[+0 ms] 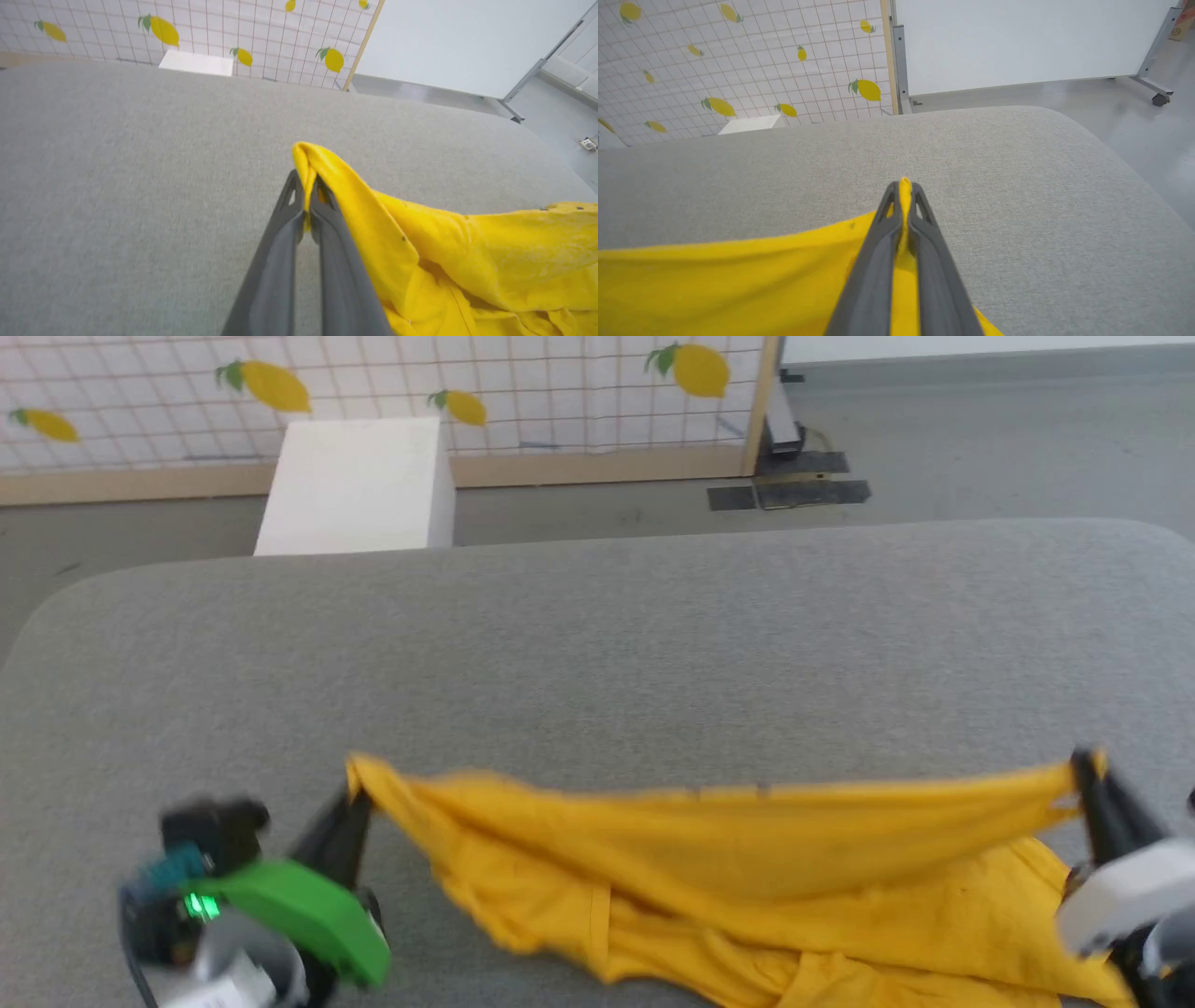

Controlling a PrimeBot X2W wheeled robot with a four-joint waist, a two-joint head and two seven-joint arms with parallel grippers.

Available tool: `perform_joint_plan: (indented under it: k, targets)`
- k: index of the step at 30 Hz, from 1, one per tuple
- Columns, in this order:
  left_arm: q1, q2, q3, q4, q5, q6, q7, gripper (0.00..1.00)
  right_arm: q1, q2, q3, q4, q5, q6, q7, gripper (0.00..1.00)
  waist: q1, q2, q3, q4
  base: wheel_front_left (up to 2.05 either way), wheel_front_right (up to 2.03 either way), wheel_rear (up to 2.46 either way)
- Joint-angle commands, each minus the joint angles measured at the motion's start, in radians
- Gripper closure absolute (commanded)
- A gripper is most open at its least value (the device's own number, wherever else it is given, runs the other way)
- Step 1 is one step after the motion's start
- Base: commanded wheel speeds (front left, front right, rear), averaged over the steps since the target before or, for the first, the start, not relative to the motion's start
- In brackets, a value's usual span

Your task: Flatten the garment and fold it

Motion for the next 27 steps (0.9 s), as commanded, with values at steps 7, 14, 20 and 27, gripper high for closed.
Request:
perform_joint_plan:
  k: [7,14,20,27]
  targets:
    - [-0.293,0.064,0.027,-0.059,-0.014,-0.083,0.031,1.0,-0.234,-0.202,0.059,-0.201,-0.022,-0.002,0.231,1.0,0.0,0.0,0.006,-0.034,0.0,0.0,0.0]
    - [-0.618,0.068,0.036,-0.05,-0.047,-0.134,0.088,1.0,-0.536,-0.357,0.151,-0.219,0.016,-0.002,0.385,1.0,0.0,0.0,0.08,-0.037,0.0,0.0,0.0]
    - [-0.897,0.089,0.043,0.045,-0.017,-0.149,0.125,1.0,-0.827,-0.392,0.235,-0.09,0.024,-0.002,0.435,1.0,0.0,0.0,0.207,-0.048,0.0,0.0,0.0]
    - [-1.223,0.113,0.069,0.203,0.051,-0.143,0.106,1.0,-1.17,-0.36,0.282,0.119,-0.03,-0.002,0.385,1.0,0.0,0.0,0.395,-0.067,0.0,0.0,0.0]
